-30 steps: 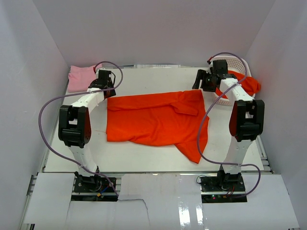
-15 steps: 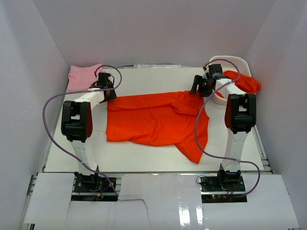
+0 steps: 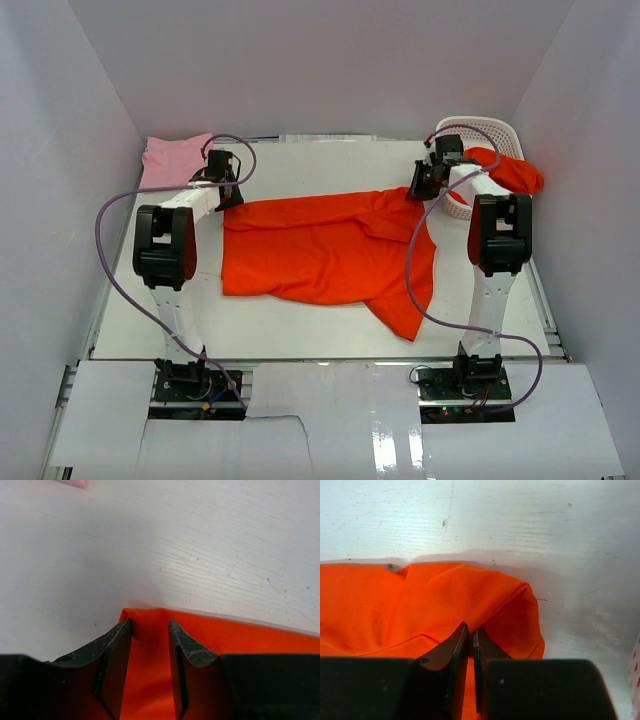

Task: Fold and stack the t-shirts

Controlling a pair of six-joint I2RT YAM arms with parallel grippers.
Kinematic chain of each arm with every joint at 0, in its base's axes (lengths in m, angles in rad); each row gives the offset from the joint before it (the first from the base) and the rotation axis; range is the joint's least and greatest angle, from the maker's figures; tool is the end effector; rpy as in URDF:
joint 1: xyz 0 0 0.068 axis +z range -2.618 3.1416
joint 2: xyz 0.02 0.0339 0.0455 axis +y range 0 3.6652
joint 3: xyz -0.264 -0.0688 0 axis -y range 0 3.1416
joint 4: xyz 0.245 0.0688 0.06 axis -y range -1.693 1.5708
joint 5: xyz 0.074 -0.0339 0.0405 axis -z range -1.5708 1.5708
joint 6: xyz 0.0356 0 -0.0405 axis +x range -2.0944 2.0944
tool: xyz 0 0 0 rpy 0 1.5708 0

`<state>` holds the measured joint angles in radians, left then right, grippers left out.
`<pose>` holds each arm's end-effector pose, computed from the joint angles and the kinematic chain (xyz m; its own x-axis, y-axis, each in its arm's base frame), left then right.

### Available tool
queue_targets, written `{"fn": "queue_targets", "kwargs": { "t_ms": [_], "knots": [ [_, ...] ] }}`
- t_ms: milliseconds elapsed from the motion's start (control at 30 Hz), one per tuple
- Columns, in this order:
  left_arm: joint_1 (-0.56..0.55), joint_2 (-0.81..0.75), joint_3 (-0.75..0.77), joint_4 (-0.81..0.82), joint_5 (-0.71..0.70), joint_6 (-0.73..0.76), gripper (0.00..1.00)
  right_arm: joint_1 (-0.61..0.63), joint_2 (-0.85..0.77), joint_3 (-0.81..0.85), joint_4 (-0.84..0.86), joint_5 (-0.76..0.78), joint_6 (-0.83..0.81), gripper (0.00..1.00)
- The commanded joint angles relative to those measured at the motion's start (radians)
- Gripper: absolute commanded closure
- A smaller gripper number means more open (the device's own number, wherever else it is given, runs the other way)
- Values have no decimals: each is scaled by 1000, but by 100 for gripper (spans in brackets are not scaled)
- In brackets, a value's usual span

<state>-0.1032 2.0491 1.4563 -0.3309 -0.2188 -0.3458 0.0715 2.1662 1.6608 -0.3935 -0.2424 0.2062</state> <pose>0.4422 -0.0380 0.1740 -0.7366 -0.2564 -0.6259 -0.2968 0.9540 -0.0414 0.4772 0.0427 0.1810 -0.8088 0.1413 -0.5708 -0.0539 0.9488 0.3113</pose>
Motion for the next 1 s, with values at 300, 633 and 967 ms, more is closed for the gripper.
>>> {"fn": "queue_targets", "kwargs": {
  "t_ms": [300, 633, 967],
  "knots": [
    [0, 13, 16, 9, -19, 2, 88, -19, 23, 43, 15, -6, -2, 92],
    [13, 54, 81, -14, -44, 14, 100, -32, 70, 114, 10, -6, 4, 92],
    [16, 124, 179, -34, -39, 13, 100, -47, 150, 224, 8, -17, 15, 92]
  ]
}}
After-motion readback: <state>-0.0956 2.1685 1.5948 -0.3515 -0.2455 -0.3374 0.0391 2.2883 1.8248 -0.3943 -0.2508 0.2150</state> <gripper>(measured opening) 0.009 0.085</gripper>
